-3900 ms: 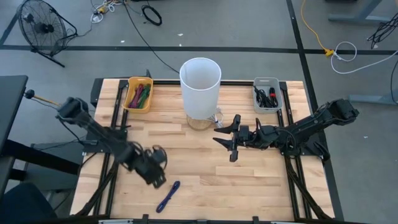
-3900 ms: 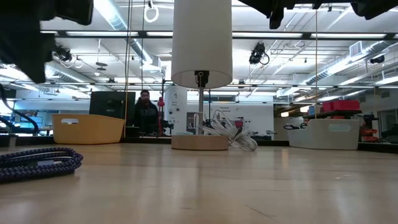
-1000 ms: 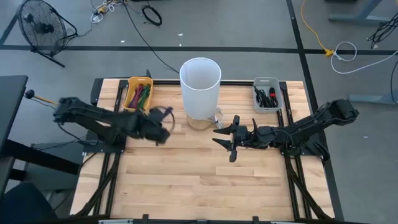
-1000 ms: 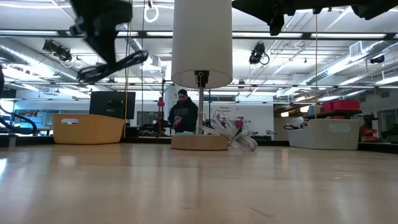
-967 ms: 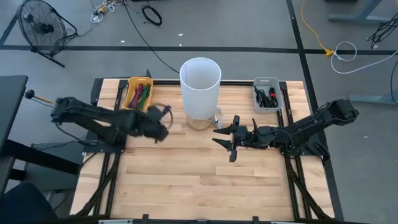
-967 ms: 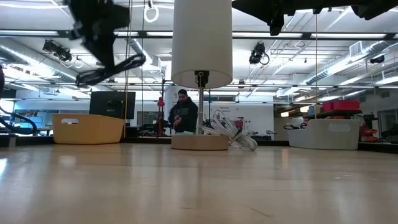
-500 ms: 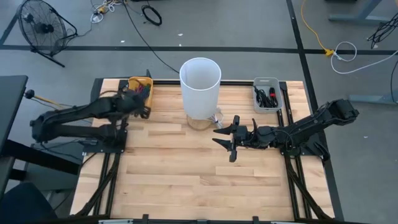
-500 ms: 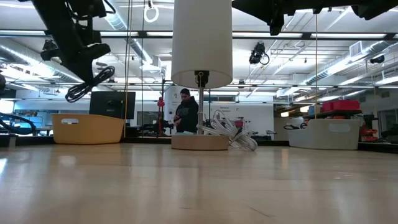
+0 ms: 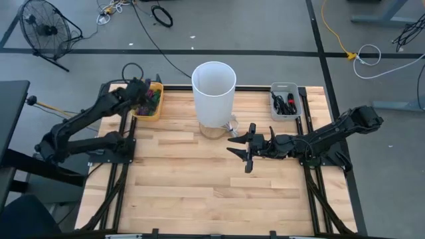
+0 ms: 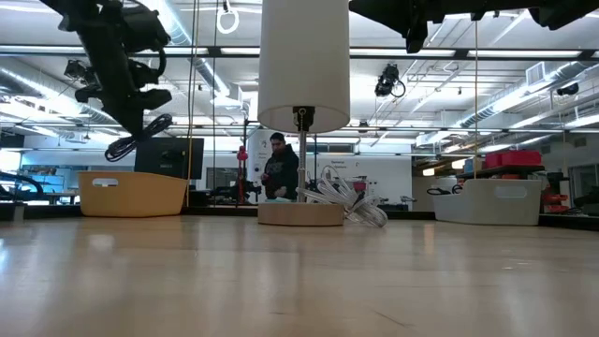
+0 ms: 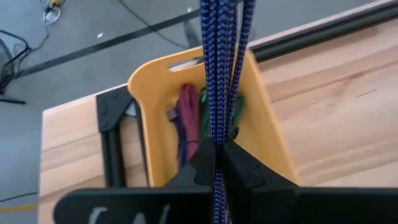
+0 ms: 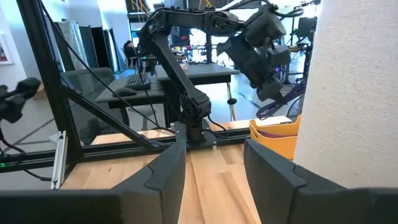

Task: Pick & Place USB Port
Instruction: Put the violet USB cable into the yellow bin

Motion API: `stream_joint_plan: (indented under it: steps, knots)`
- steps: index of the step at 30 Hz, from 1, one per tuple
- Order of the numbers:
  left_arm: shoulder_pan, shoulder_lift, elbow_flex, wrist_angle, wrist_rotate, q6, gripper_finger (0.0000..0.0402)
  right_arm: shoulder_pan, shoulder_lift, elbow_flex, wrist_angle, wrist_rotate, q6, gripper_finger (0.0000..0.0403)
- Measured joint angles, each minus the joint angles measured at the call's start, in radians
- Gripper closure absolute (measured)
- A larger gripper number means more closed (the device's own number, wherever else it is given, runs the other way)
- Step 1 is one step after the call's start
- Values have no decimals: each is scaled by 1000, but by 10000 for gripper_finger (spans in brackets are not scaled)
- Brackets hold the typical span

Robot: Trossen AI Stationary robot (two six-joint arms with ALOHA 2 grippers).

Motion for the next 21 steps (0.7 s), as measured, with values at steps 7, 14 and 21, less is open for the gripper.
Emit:
stream_joint_plan:
  steps: [7, 14, 21]
  knots:
    - [59, 24, 0, 3, 28, 69, 391, -14, 0, 0, 0, 0, 0, 238]
    - [50, 66, 0, 29, -30, 29, 391, -23, 0, 0, 6, 0, 0, 238]
    - [27, 157, 0, 12, -99, -14, 391, -23, 0, 0, 6, 0, 1, 238]
